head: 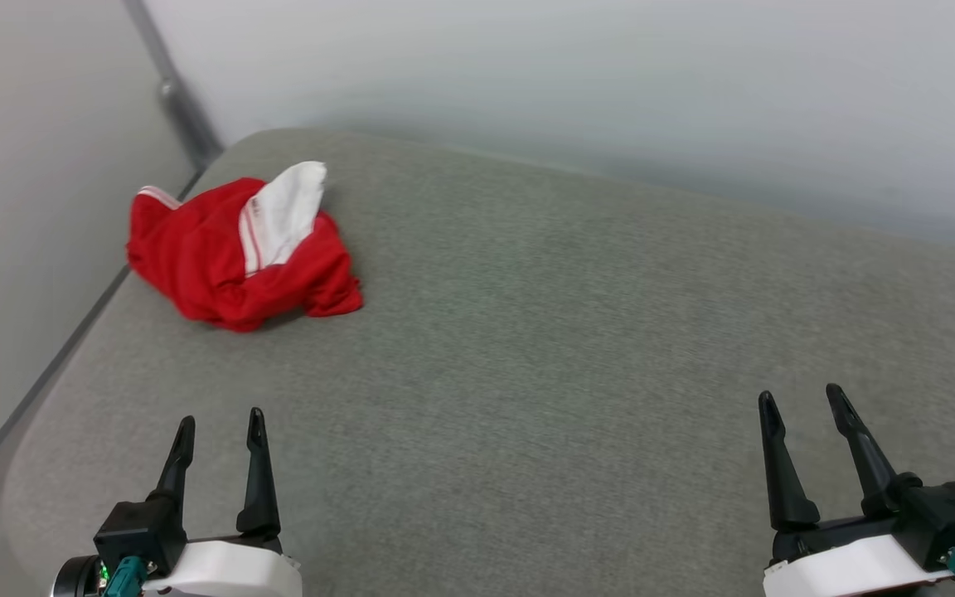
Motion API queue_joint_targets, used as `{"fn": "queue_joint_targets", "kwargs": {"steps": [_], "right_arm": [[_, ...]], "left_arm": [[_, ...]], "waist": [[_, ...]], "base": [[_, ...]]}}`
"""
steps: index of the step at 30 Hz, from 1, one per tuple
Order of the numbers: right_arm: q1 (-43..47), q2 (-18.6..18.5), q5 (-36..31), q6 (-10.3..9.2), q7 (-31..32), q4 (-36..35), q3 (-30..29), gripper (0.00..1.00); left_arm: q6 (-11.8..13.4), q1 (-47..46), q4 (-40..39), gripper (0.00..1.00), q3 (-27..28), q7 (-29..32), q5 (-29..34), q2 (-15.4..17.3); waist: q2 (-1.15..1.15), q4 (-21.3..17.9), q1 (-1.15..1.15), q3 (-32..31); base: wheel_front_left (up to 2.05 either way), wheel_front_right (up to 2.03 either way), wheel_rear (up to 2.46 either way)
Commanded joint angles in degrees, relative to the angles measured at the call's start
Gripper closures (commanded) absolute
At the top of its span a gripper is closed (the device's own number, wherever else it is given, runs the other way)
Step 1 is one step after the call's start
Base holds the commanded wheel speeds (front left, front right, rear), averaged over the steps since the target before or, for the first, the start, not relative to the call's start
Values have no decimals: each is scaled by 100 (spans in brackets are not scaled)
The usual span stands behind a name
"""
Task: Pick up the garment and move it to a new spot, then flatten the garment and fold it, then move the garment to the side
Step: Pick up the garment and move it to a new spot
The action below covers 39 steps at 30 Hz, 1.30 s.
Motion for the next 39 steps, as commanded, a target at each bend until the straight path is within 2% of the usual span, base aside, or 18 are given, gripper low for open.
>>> {"fn": "queue_joint_targets", "kwargs": {"steps": [1, 10, 17, 22, 30, 34, 39], "right_arm": [[55, 9, -43, -2, -14, 6, -2, 0], [54, 9, -111, -2, -14, 28, 48, 0], [64, 9, -140, -2, -14, 2, 80, 0], [17, 9, -210, -2, -14, -6, 104, 0], [-239, 9, -524, -2, -14, -58, 19, 0], [-497, 9, -740, -2, -14, -135, -61, 0], [-701, 9, -893, -2, -14, -222, -157, 0]], "left_arm": [[17, -2, 12, 0, 7, -16, -4, -3], [56, 71, 55, 0, 112, -16, -59, -3], [54, 123, 89, 0, 210, -16, -157, -4], [-25, -62, 156, 0, 387, -16, -248, -2], [-529, -1275, 437, 0, 1251, -15, -261, 92], [-680, -2064, 640, 0, 1621, -16, -339, 383], [-730, -2817, 897, 0, 1715, -15, -443, 778]], "waist": [[0, 259, 0, -16], [0, 913, 0, -72], [0, 1086, 0, -67], [0, 1031, 0, 26], [0, 752, 0, 554], [0, 532, 0, 992], [0, 365, 0, 1382]], "base": [[0, 0, 0], [0, 0, 0], [0, 0, 0], [0, 0, 0], [0, 0, 0], [0, 0, 0], [0, 0, 0]]}}
